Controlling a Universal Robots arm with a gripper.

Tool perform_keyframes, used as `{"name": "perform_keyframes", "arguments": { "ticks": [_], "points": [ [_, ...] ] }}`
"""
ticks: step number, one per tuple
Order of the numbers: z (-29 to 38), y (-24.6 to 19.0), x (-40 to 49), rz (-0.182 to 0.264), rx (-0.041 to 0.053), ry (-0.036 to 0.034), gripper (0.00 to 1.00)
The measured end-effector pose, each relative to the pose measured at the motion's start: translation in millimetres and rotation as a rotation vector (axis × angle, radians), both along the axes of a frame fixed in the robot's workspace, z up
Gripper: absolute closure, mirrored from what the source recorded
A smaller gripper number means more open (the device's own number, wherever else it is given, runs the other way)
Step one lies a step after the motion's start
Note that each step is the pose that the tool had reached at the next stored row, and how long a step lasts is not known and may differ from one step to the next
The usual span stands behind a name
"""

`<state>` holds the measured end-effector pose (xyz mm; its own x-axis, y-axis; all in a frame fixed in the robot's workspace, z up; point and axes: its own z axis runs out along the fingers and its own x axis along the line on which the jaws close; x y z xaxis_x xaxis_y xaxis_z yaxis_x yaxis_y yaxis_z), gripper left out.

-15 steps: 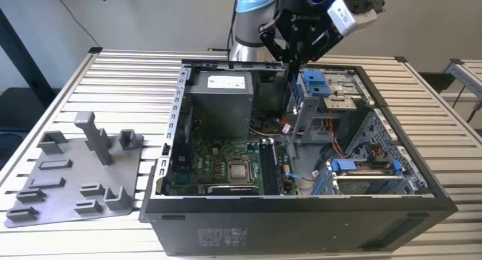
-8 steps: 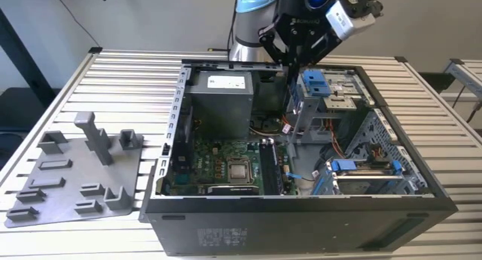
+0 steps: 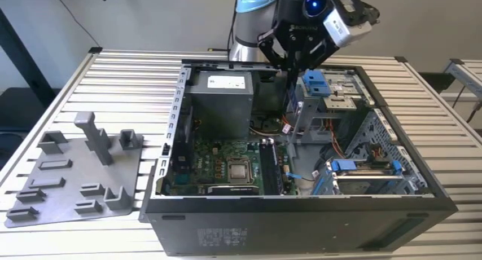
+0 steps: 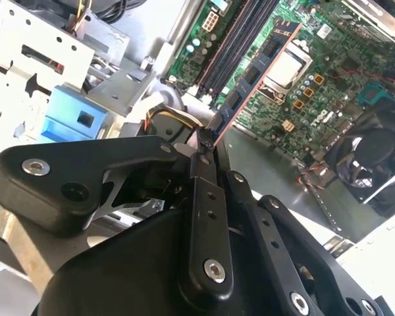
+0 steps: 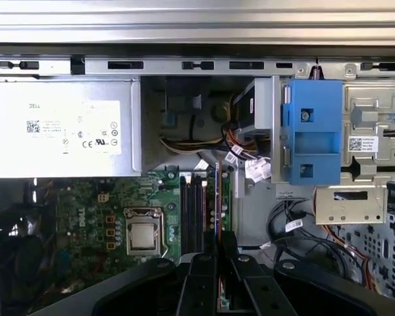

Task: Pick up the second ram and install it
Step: 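Insert the second ram into the second slot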

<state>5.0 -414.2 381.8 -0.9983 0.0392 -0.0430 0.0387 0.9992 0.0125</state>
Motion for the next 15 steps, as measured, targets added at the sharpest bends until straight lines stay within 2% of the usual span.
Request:
{"name": "perform_keyframes", "arguments": {
  "ticks": [6,11,15],
  "points": [
    [-6.3,-2.9,0.0,-0.006,-0.0016,0.0041,0.85],
    [-10.7,-9.5,0.0,-0.007,-0.0018,0.0141,0.85],
    [-16.0,-15.0,0.1,-0.007,-0.0018,0.0154,0.85]
  ]
}}
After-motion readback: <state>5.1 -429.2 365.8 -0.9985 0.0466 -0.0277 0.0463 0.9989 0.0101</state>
